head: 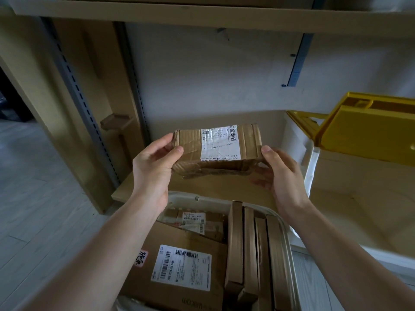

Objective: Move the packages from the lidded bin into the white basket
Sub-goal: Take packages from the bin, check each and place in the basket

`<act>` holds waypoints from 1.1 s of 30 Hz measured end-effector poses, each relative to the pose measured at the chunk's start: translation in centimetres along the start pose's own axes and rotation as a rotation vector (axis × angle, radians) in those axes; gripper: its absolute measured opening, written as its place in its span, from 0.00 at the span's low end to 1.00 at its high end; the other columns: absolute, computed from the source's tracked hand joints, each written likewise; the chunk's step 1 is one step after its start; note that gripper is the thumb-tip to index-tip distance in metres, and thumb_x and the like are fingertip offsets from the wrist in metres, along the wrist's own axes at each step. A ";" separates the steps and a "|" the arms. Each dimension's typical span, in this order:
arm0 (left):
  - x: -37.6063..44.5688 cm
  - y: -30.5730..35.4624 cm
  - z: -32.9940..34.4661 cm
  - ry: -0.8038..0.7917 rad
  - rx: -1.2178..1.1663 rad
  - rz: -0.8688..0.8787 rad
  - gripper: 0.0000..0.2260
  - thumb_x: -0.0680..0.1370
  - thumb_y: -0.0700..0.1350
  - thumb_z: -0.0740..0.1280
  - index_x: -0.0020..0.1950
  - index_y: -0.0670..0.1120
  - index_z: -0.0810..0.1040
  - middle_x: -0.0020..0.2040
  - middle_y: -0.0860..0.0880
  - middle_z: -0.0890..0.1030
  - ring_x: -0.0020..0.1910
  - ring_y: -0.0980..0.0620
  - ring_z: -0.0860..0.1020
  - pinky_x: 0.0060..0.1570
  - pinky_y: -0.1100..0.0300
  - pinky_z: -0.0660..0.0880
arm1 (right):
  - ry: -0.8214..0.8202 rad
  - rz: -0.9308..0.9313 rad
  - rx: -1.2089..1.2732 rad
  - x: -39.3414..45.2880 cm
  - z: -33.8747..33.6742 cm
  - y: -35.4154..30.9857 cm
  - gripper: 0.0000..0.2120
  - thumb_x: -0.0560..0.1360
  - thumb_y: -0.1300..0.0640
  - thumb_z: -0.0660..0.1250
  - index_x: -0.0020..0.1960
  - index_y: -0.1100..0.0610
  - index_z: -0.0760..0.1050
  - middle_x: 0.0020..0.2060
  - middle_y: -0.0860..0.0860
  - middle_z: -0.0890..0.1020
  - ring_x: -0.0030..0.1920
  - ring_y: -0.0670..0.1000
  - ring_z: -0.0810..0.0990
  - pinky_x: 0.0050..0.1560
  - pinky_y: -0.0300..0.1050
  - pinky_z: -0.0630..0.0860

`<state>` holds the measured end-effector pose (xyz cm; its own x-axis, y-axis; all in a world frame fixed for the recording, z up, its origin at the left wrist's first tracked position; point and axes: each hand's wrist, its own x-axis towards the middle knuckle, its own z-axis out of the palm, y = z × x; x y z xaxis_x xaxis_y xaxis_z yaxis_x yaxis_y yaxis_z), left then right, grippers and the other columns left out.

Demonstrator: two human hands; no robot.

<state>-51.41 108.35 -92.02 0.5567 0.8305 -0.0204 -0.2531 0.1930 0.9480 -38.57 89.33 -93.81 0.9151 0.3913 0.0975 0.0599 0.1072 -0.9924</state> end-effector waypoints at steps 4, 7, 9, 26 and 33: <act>0.1 -0.2 0.1 0.001 0.032 0.037 0.16 0.75 0.34 0.74 0.61 0.47 0.84 0.55 0.49 0.85 0.57 0.50 0.84 0.62 0.49 0.80 | -0.005 0.012 -0.003 -0.1 0.2 0.3 0.14 0.82 0.49 0.61 0.59 0.54 0.81 0.52 0.55 0.86 0.54 0.59 0.84 0.50 0.54 0.82; 0.0 -0.3 0.1 -0.010 0.127 0.111 0.16 0.77 0.36 0.73 0.63 0.47 0.83 0.56 0.50 0.86 0.58 0.52 0.83 0.60 0.52 0.81 | 0.012 0.022 -0.045 -0.3 0.5 0.3 0.15 0.84 0.46 0.60 0.58 0.51 0.82 0.51 0.52 0.87 0.54 0.57 0.84 0.52 0.55 0.81; 0.0 -0.3 0.1 -0.019 0.183 0.160 0.15 0.77 0.37 0.73 0.64 0.48 0.83 0.55 0.52 0.85 0.57 0.55 0.83 0.58 0.57 0.81 | 0.021 0.019 -0.065 -0.3 0.7 0.2 0.13 0.84 0.49 0.60 0.53 0.50 0.84 0.48 0.51 0.87 0.53 0.57 0.84 0.53 0.58 0.81; 0.2 -0.6 0.1 -0.012 0.242 0.193 0.04 0.81 0.43 0.69 0.48 0.50 0.81 0.46 0.54 0.84 0.51 0.57 0.82 0.58 0.55 0.78 | -0.025 -0.041 -0.049 -0.5 1.1 0.4 0.10 0.84 0.52 0.61 0.62 0.47 0.78 0.52 0.50 0.85 0.56 0.53 0.83 0.48 0.49 0.80; 0.3 -0.8 0.1 -0.040 0.253 0.210 0.06 0.80 0.42 0.71 0.56 0.47 0.80 0.50 0.51 0.86 0.52 0.56 0.84 0.58 0.58 0.81 | 0.026 -0.037 -0.025 -0.3 1.0 0.3 0.07 0.82 0.52 0.66 0.58 0.49 0.79 0.50 0.46 0.86 0.54 0.53 0.84 0.49 0.49 0.83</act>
<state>-51.01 108.39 -92.78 0.5454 0.8160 0.1916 -0.1643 -0.1201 0.9791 -39.25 90.20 -94.07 0.9221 0.3635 0.1329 0.1039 0.0983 -0.9897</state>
